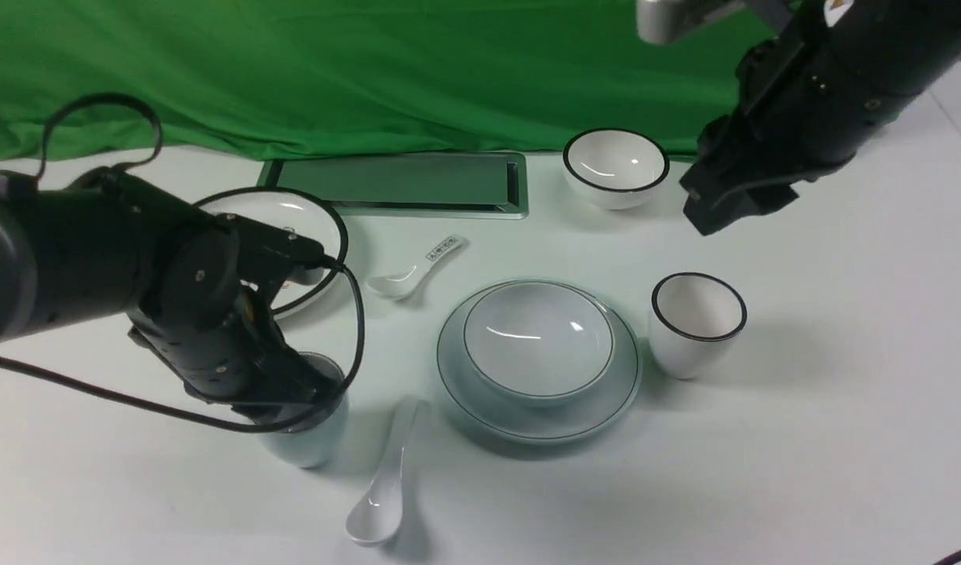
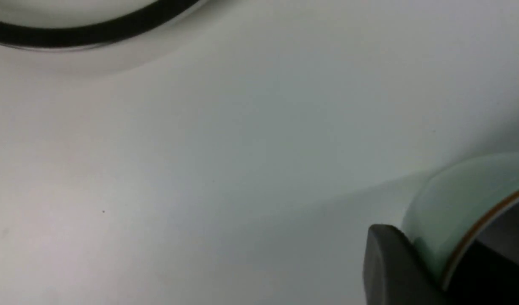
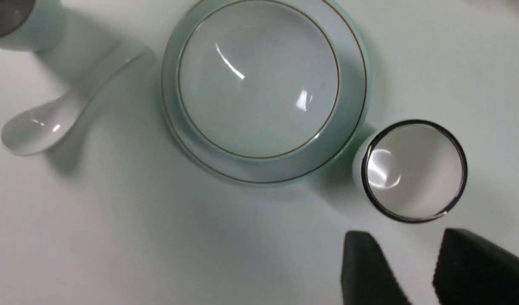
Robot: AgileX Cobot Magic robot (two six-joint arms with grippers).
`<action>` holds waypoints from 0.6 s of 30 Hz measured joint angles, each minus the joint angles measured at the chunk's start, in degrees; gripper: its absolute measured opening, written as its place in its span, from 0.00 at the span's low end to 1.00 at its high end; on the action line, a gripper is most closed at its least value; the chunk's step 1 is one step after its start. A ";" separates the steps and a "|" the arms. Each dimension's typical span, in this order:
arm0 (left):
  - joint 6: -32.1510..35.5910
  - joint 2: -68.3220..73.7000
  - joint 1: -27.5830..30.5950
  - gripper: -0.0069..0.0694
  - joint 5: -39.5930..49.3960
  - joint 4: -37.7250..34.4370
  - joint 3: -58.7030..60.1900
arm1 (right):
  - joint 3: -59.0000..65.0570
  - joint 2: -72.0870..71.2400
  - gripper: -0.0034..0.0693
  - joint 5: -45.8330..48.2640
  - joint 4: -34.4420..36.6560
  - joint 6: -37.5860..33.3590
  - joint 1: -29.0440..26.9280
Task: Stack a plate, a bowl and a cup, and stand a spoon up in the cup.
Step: Use the left arm to grab a blue teacup, then use the left arm to put the blue teacup into the blue rice bowl in the middle
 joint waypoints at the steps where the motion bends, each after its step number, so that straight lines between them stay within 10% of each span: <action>1: 0.81 -0.53 0.00 0.10 0.90 -0.44 -1.12 | 1.16 -1.63 0.40 0.00 0.00 0.00 0.00; 10: 17.09 -0.65 -1.96 0.09 7.28 -19.44 -23.49 | 13.76 -16.29 0.38 -0.47 0.00 0.22 0.00; 18: 18.90 18.35 -10.52 0.09 17.77 -16.10 -42.00 | 22.38 -22.90 0.38 -0.61 0.00 0.58 0.00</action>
